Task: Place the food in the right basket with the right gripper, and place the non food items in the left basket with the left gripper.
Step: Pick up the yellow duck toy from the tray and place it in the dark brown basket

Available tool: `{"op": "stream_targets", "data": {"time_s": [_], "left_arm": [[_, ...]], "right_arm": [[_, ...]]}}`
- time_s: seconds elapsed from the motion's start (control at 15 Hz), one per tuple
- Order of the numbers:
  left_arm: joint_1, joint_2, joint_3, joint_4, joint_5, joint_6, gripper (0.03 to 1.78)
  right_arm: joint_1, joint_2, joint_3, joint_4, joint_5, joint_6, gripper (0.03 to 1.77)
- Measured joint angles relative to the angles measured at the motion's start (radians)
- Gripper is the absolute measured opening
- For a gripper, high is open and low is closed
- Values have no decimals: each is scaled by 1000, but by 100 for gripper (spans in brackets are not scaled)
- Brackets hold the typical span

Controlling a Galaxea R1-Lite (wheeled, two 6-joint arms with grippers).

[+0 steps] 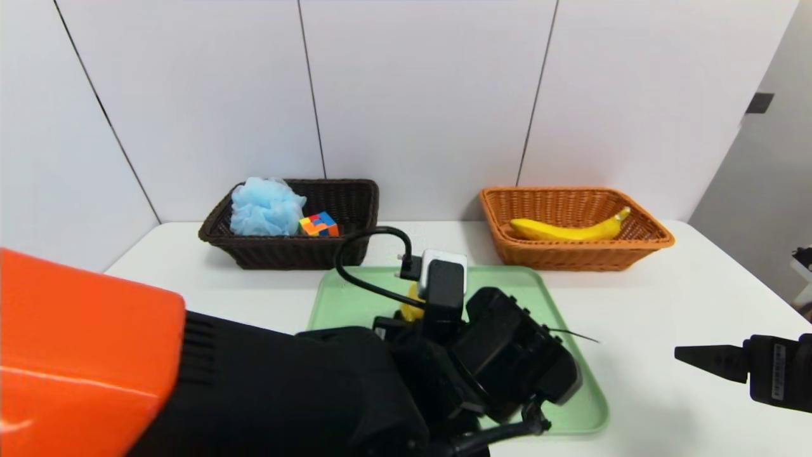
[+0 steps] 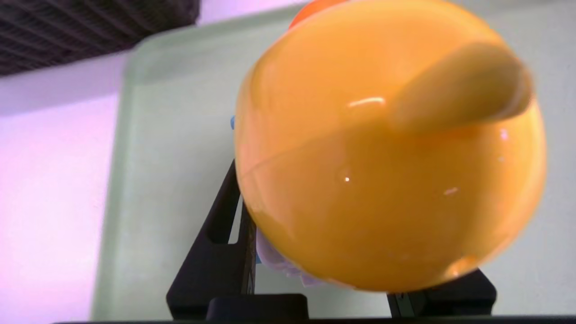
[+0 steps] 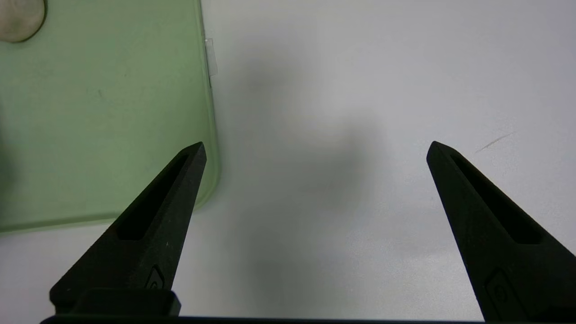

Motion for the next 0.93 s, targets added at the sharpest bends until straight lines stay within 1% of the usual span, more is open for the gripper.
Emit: {"op": "stream_targets", "data": {"time_s": [0.07, 0.33, 0.6, 0.67, 0.73, 0.93], "left_arm": [[22, -23, -14, 0, -7, 35, 75], [138, -92, -93, 8, -76, 138, 75], [281, -125, -149, 4, -122, 179, 75], [314, -129, -155, 3, -143, 194, 75], [338, -131, -163, 2, -161, 206, 75], [405, -123, -208, 19, -178, 213, 75]], "right_arm": [[0, 0, 0, 0, 0, 0, 169], [1, 1, -3, 0, 2, 0, 169], [-3, 1, 2, 0, 11, 1, 169], [-6, 1, 2, 0, 18, 1, 169], [-8, 1, 2, 0, 23, 1, 169], [-10, 1, 2, 0, 26, 1, 169]]}}
